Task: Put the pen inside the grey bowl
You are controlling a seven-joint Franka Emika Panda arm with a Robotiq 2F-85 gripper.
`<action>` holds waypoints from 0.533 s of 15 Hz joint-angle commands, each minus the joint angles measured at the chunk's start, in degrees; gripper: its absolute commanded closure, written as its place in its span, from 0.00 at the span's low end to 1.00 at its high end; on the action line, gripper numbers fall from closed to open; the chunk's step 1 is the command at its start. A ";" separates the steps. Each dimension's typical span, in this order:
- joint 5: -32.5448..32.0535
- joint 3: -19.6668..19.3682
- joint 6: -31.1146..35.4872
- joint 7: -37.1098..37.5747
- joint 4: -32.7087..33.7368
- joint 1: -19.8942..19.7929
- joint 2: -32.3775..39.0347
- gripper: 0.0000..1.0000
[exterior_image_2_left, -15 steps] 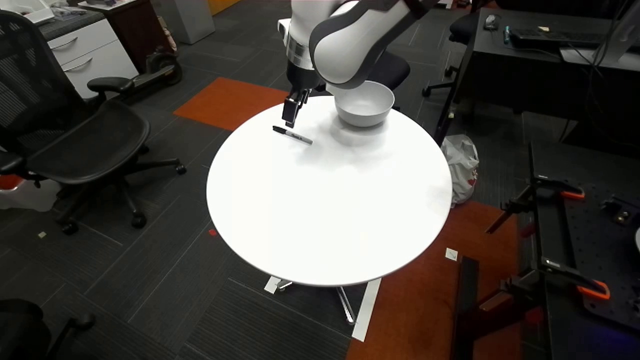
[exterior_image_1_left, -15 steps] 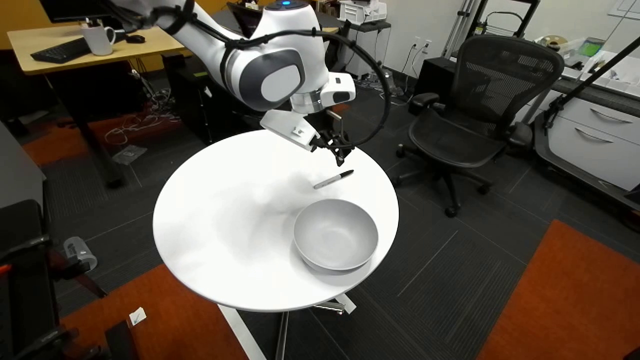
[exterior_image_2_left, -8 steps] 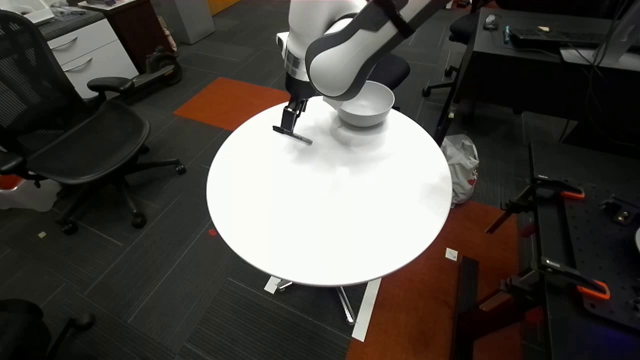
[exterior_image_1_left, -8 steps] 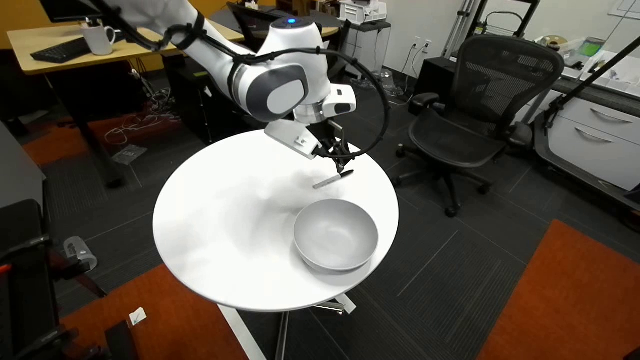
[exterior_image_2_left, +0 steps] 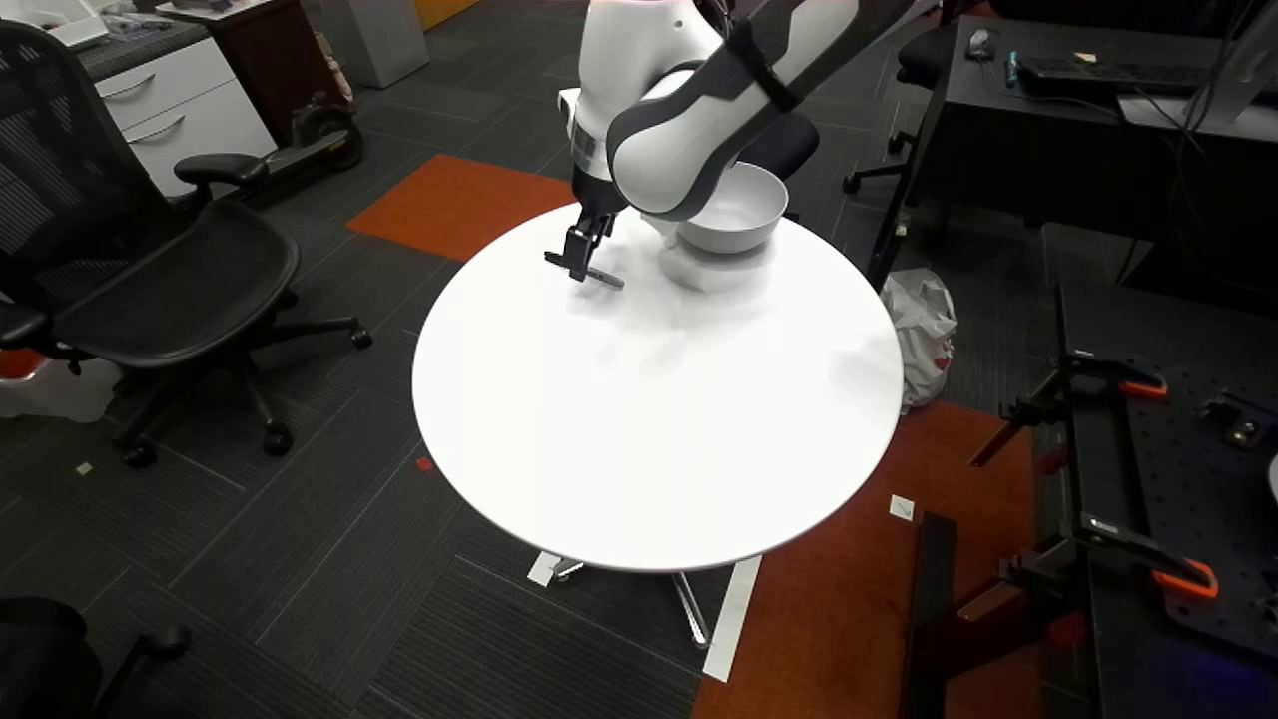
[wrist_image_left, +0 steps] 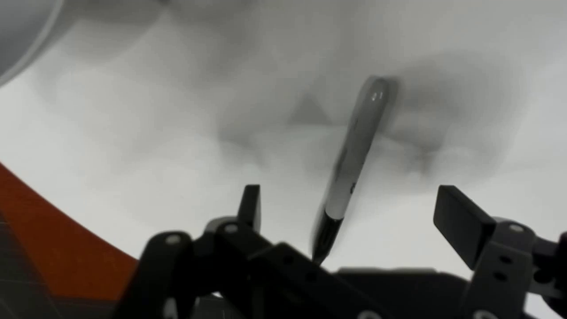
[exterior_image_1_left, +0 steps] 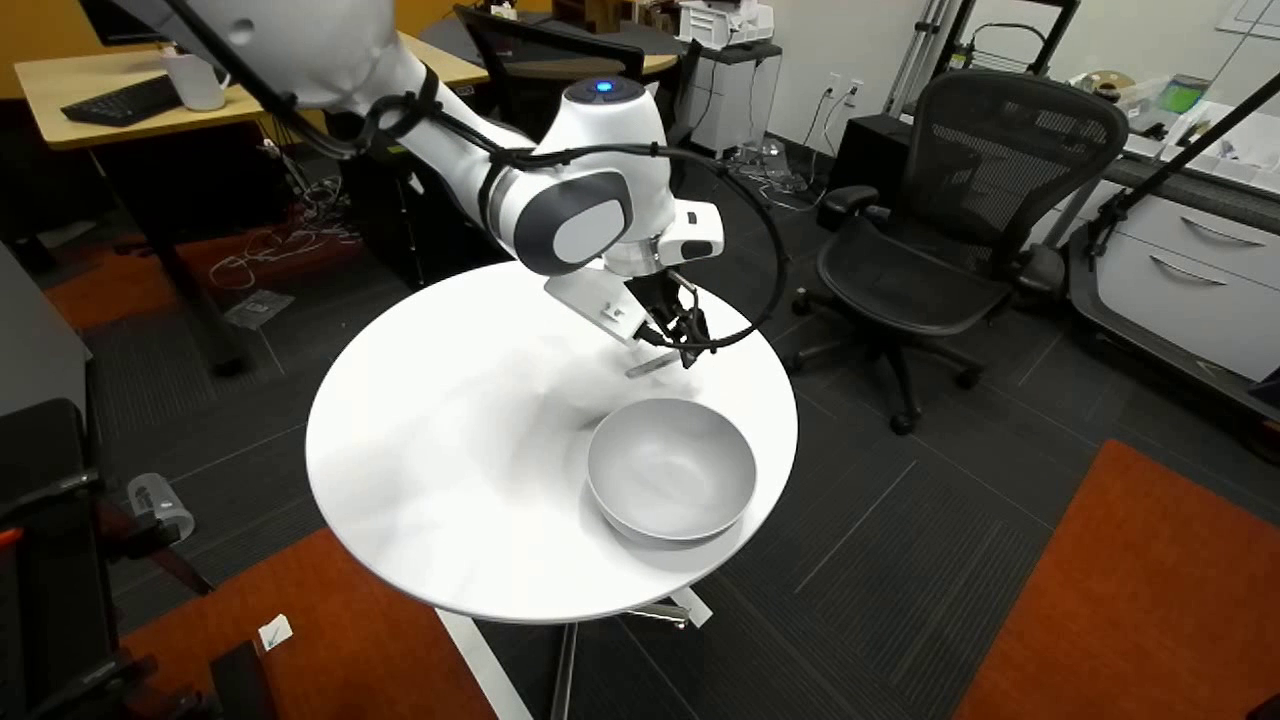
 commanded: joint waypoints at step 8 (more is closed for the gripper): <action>1.47 2.23 0.34 0.84 5.23 -2.17 4.72 0.49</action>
